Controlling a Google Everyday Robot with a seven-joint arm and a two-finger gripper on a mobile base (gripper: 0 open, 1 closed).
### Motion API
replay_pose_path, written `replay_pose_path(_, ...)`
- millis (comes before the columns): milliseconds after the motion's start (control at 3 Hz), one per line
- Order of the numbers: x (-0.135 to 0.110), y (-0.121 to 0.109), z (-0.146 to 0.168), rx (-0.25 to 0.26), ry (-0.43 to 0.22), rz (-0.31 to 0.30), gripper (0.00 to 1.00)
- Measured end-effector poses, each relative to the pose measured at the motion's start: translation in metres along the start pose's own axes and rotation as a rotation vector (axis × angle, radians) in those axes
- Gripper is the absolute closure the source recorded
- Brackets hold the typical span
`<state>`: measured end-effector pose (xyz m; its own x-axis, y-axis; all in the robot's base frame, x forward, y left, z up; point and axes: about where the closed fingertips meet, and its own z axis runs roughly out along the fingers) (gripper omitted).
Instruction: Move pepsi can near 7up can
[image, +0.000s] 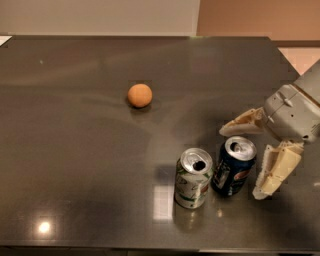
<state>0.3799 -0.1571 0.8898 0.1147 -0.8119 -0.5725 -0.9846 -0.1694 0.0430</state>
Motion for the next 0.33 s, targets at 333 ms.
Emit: replay_pose_path(333, 0.0, 0.0, 0.0, 0.0, 0.0, 0.0, 0.0)
